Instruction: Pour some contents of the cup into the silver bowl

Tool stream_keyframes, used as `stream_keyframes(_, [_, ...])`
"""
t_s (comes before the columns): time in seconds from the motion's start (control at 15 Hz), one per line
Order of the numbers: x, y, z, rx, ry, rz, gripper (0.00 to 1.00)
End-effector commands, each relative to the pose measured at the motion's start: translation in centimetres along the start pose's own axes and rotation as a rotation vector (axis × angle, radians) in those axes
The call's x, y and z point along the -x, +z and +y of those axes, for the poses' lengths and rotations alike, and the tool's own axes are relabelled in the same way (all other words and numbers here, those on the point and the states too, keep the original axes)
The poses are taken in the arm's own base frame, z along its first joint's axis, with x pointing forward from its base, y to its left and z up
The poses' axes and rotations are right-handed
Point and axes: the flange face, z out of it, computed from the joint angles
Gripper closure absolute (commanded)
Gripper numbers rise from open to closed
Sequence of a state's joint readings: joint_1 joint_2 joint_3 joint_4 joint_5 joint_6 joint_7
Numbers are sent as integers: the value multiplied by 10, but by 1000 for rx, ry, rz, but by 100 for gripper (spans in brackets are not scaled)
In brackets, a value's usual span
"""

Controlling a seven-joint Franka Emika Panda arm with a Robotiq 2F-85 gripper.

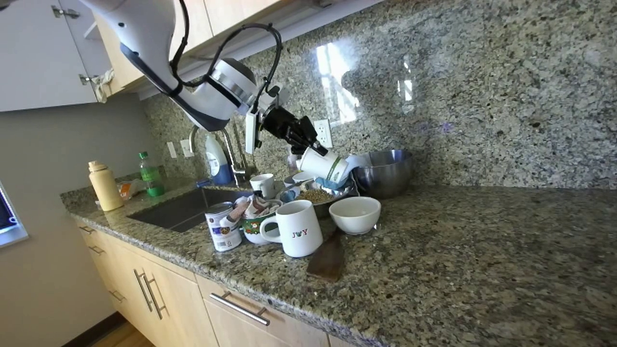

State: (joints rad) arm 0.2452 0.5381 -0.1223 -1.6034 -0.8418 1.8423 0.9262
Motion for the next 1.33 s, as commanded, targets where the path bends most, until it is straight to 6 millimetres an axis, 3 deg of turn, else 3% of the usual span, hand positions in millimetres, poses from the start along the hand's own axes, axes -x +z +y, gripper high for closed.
stream_keyframes(0.0, [-2, -6, -4, 90, 29, 39, 100])
stream_keyframes(0.8, [18, -5, -45, 380, 47, 180, 100])
stream_keyframes(1.27, [15, -6, -66, 506, 68, 260, 100])
